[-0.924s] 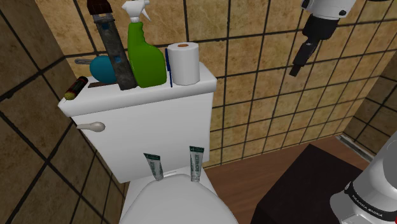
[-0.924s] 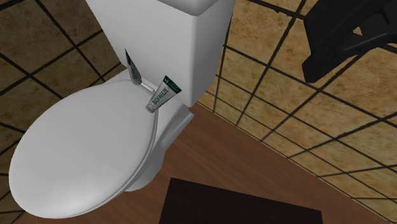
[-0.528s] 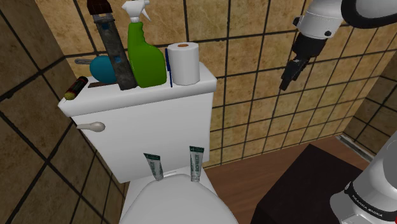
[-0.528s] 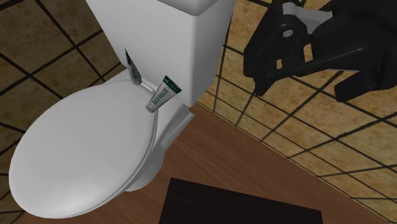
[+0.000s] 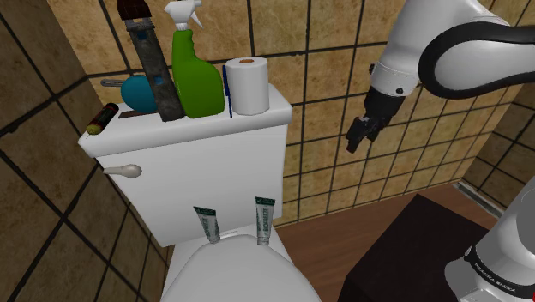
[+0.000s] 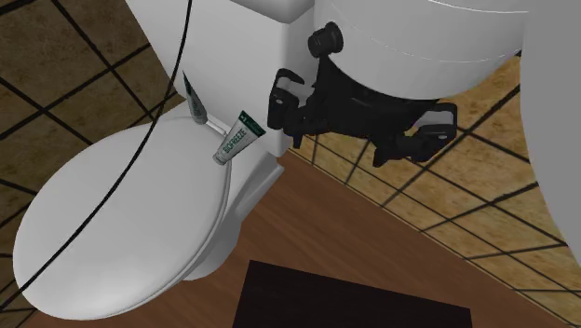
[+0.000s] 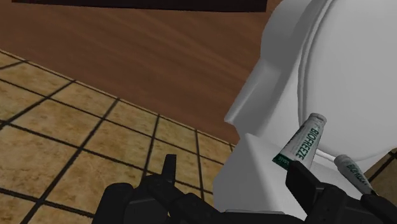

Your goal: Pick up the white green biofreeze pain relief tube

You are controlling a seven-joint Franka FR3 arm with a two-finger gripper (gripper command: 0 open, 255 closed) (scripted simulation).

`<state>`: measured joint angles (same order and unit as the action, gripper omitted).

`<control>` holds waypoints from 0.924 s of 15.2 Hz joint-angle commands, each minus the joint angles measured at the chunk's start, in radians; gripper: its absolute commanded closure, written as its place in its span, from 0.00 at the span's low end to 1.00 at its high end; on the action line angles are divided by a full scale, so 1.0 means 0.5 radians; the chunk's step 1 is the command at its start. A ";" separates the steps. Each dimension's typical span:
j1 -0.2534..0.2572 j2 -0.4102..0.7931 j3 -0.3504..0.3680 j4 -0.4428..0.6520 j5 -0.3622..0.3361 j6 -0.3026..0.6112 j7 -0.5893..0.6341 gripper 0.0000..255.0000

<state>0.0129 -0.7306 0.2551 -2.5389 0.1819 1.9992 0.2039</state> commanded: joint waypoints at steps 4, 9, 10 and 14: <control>0.002 0.210 0.227 -0.076 0.127 0.326 0.315 0.00; -0.041 0.517 0.466 -0.062 0.180 0.664 0.639 0.00; -0.058 0.589 0.517 -0.049 0.176 0.731 0.709 0.00; -0.161 0.907 0.733 0.036 0.077 0.993 1.035 0.00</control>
<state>-0.0525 -0.3235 0.5878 -2.5414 0.2395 2.4640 0.6666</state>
